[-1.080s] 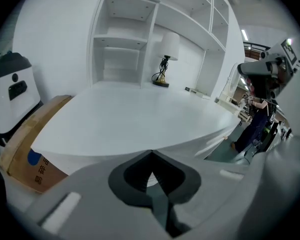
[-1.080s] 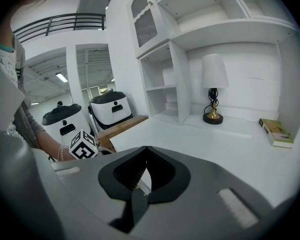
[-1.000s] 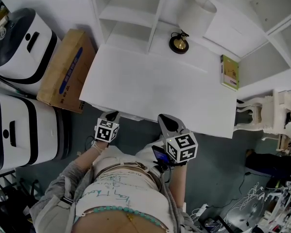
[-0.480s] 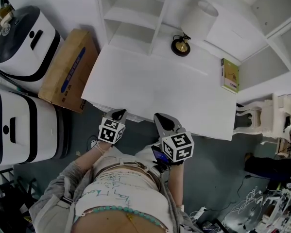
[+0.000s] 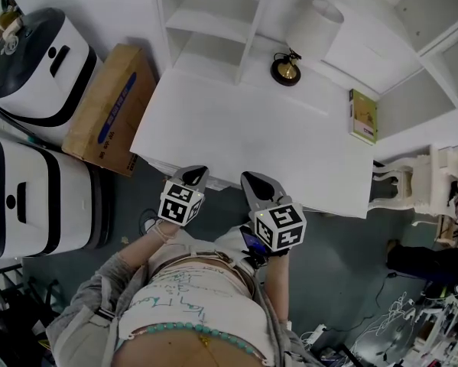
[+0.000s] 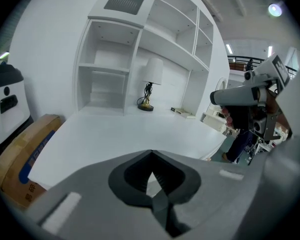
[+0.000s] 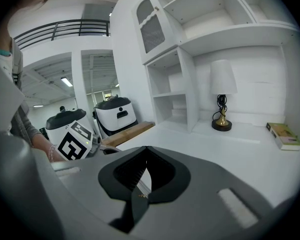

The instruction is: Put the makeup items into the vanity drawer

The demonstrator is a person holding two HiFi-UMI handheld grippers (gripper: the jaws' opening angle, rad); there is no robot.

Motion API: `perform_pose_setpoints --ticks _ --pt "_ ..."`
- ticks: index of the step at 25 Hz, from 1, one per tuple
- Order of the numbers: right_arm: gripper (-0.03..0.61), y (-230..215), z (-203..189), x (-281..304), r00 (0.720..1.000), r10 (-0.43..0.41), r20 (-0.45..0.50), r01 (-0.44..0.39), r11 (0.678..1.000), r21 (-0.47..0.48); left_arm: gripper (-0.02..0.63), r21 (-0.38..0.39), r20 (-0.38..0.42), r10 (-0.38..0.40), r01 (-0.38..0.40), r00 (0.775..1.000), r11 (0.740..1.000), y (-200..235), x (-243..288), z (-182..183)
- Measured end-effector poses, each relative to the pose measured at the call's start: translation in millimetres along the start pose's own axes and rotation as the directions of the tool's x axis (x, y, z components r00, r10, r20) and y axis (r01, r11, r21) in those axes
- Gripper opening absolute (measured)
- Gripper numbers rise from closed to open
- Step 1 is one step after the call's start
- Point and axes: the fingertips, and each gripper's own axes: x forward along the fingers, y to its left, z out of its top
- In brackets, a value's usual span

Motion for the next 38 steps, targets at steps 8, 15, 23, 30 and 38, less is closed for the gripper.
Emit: perform_pose_setpoints --ticks 8,15,23,30,38 --pt "0.029 10.0 8.0 2.7 1.000 0.005 0.021 -0.004 1.000 -0.007 0.000 0.019 0.037 -0.025 0.024 0.999 1.000 -14.2 -8.4 17.2" --pt "0.029 15.0 18.8 2.0 0.999 0.004 0.038 -0.004 1.000 -0.022 0.000 0.028 0.050 -0.022 0.020 0.998 0.999 -19.4 -16.0 30.4" --pt "0.029 26.6 31.9 -0.5 0.999 -0.005 0.054 0.008 0.998 -0.055 0.000 0.035 0.108 -0.023 0.020 0.994 0.999 -23.5 -30.0 54.1" --pt "0.029 31.7 48.6 -4.7 0.996 -0.017 0.089 0.024 0.996 -0.082 0.000 0.048 0.168 -0.034 0.026 0.985 0.999 -32.5 -42.6 80.2" --pt "0.028 29.5 64.4 -3.8 0.986 -0.076 0.152 0.080 0.997 -0.020 0.000 0.097 0.264 -0.017 -0.009 0.964 0.995 -33.7 -64.3 116.1"
